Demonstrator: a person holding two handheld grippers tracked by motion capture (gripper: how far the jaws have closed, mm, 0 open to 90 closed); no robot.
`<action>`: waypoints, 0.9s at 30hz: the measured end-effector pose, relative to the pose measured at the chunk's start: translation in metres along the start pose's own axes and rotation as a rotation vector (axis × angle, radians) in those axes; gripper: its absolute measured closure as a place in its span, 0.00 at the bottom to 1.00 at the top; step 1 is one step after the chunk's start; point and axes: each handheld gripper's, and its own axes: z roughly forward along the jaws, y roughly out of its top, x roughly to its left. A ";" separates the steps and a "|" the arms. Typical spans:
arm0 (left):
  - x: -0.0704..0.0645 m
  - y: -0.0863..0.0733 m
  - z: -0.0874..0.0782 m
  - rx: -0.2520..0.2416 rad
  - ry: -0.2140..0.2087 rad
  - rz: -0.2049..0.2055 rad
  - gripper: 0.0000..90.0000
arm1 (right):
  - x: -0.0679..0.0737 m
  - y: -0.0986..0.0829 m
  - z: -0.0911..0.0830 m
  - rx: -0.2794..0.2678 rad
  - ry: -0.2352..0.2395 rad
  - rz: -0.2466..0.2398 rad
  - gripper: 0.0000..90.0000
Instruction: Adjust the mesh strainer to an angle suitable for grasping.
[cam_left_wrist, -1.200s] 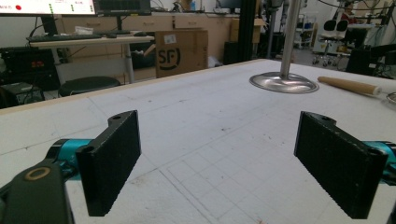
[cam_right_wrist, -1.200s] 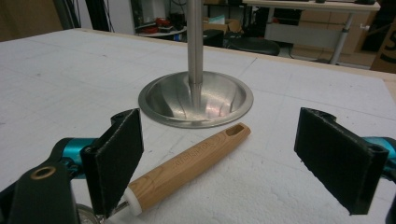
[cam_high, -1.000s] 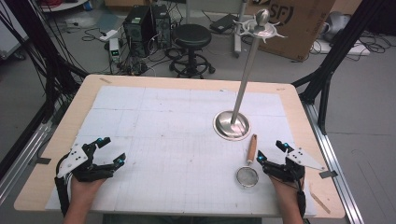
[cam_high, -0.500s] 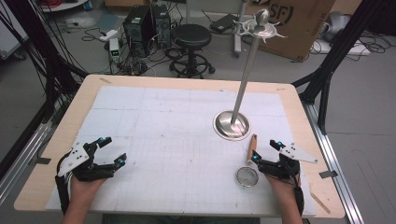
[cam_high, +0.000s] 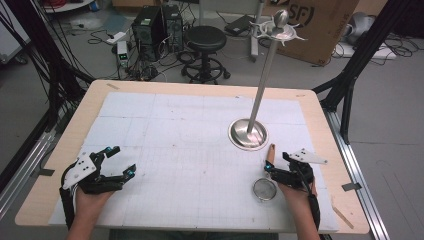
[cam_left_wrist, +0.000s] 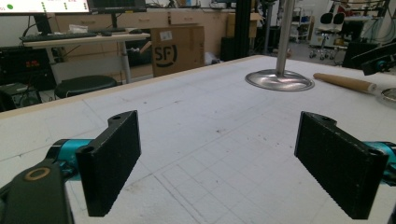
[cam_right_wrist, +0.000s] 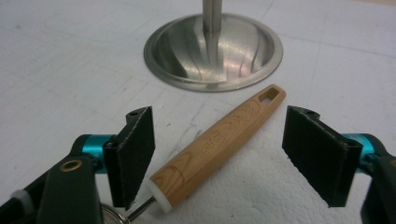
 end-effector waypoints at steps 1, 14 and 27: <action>0.000 0.000 0.000 0.001 0.000 0.000 0.17 | 0.001 0.000 0.002 0.015 -0.004 -0.001 0.29; 0.000 0.000 0.001 0.005 0.002 0.012 0.17 | 0.007 0.002 0.010 0.125 -0.019 0.012 0.42; 0.000 0.000 0.000 0.015 0.005 0.021 0.17 | 0.010 0.005 0.012 0.199 0.002 0.007 0.44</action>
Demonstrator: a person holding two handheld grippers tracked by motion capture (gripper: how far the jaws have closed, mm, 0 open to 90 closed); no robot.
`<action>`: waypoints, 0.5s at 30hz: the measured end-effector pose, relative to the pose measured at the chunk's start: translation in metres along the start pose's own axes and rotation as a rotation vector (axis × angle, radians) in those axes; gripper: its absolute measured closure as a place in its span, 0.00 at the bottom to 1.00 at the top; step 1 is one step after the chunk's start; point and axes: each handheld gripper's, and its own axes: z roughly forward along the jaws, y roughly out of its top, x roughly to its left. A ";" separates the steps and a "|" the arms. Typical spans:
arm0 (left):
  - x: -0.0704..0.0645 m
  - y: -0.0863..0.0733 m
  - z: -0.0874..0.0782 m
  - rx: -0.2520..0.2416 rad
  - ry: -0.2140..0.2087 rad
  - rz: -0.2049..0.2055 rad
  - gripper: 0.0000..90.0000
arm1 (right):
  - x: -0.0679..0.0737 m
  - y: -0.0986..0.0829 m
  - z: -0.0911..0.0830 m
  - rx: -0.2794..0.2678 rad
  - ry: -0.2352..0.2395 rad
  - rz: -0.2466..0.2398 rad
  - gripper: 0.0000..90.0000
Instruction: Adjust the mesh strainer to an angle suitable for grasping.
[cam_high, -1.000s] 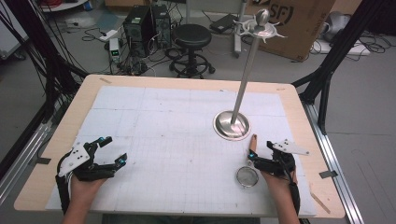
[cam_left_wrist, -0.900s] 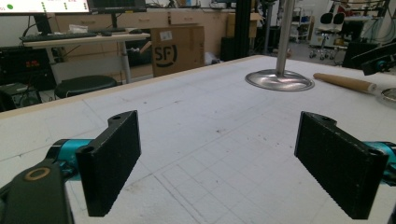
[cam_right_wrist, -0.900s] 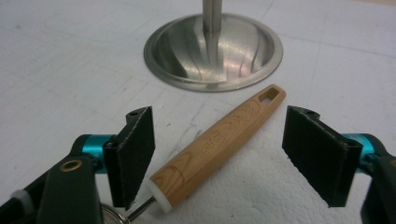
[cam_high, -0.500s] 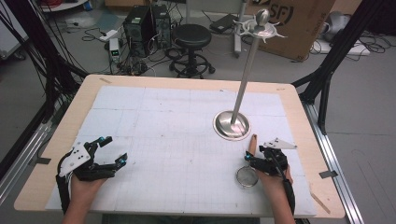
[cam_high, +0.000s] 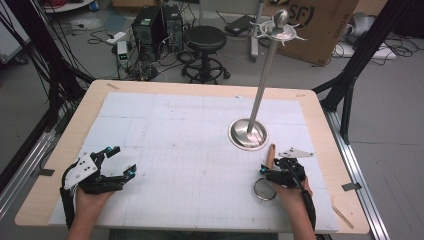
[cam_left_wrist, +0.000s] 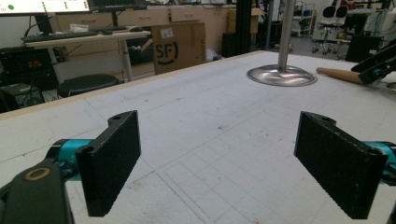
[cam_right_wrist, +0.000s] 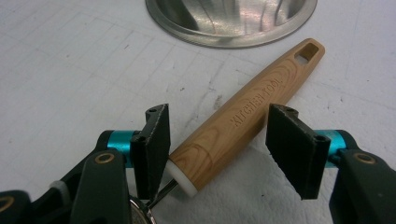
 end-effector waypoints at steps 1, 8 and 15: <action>0.000 0.000 0.000 0.000 0.000 0.001 0.17 | 0.000 0.000 0.000 0.000 0.000 0.000 0.44; 0.000 0.000 0.000 0.002 0.003 0.002 0.17 | -0.006 0.004 -0.007 0.021 0.011 0.039 0.45; 0.001 0.000 0.000 -0.003 0.007 0.002 0.17 | -0.007 0.013 -0.001 0.102 0.022 0.072 0.44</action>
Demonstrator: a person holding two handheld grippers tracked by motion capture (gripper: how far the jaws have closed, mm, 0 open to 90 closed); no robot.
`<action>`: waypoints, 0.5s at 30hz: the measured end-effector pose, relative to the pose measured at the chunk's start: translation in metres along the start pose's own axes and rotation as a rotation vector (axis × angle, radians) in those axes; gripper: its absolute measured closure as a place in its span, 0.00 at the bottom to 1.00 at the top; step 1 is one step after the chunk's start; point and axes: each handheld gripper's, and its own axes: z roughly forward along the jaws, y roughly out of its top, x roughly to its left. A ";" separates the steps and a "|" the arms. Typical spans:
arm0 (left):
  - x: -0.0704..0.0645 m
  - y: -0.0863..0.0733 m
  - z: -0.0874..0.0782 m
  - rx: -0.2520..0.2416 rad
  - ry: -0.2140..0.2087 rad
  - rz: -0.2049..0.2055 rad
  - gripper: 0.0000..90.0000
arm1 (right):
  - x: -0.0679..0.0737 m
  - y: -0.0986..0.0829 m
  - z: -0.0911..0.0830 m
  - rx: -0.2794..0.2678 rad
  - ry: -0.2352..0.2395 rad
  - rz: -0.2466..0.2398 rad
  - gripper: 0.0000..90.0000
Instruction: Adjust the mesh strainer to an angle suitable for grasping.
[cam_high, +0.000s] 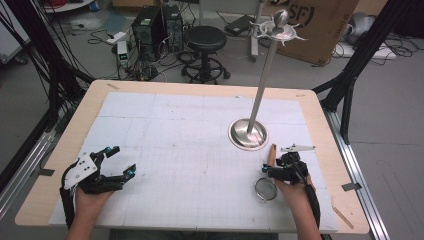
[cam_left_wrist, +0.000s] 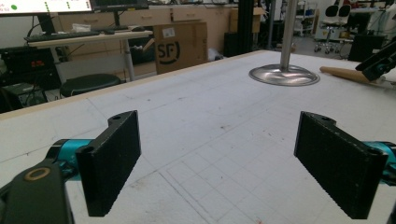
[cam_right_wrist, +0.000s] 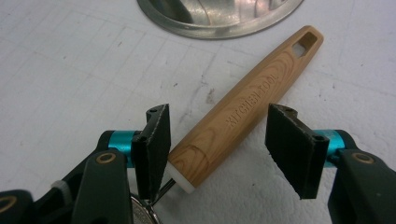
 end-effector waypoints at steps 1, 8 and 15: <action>0.000 0.000 0.000 0.001 0.003 0.000 0.17 | 0.000 0.001 0.001 0.012 -0.001 0.006 0.44; 0.001 0.000 0.000 0.000 0.002 0.003 0.17 | 0.004 0.010 0.007 0.087 -0.022 0.020 0.42; 0.001 0.001 -0.001 -0.007 0.001 -0.001 0.17 | 0.006 0.012 0.006 0.122 -0.033 0.024 0.45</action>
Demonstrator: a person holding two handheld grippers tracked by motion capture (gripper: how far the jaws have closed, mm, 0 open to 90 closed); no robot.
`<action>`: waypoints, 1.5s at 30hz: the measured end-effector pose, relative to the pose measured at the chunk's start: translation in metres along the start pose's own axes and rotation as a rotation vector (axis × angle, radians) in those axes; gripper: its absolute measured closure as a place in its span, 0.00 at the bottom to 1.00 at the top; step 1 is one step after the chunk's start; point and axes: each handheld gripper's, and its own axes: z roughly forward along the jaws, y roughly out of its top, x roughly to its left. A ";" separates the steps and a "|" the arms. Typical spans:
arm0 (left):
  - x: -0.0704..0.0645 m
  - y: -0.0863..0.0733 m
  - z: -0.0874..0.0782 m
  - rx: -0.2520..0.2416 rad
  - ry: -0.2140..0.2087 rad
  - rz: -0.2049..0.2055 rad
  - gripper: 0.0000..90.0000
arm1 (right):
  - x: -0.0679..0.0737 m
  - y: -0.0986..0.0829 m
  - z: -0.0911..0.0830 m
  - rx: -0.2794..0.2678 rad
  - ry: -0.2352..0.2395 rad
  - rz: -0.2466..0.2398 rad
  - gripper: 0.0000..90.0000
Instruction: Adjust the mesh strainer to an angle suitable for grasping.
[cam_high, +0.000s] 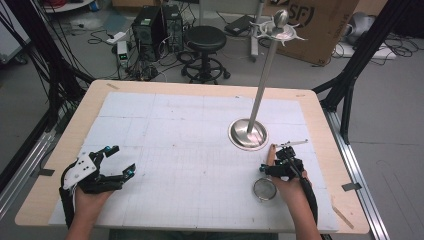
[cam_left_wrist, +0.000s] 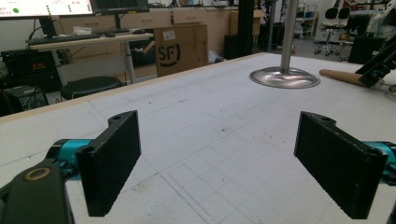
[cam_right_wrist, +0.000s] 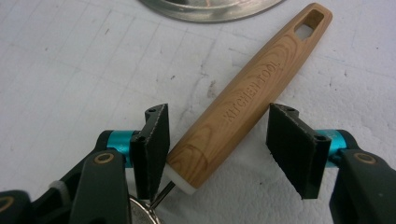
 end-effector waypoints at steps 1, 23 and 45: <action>0.000 0.000 0.000 -0.001 -0.002 0.001 0.17 | 0.000 0.000 -0.001 0.003 0.005 -0.003 0.46; 0.000 0.000 0.001 0.000 0.002 0.003 0.17 | -0.002 -0.015 -0.019 0.055 0.085 -0.039 0.68; 0.001 -0.001 0.001 -0.005 0.007 0.003 0.17 | 0.012 -0.001 -0.010 0.108 0.074 -0.130 0.74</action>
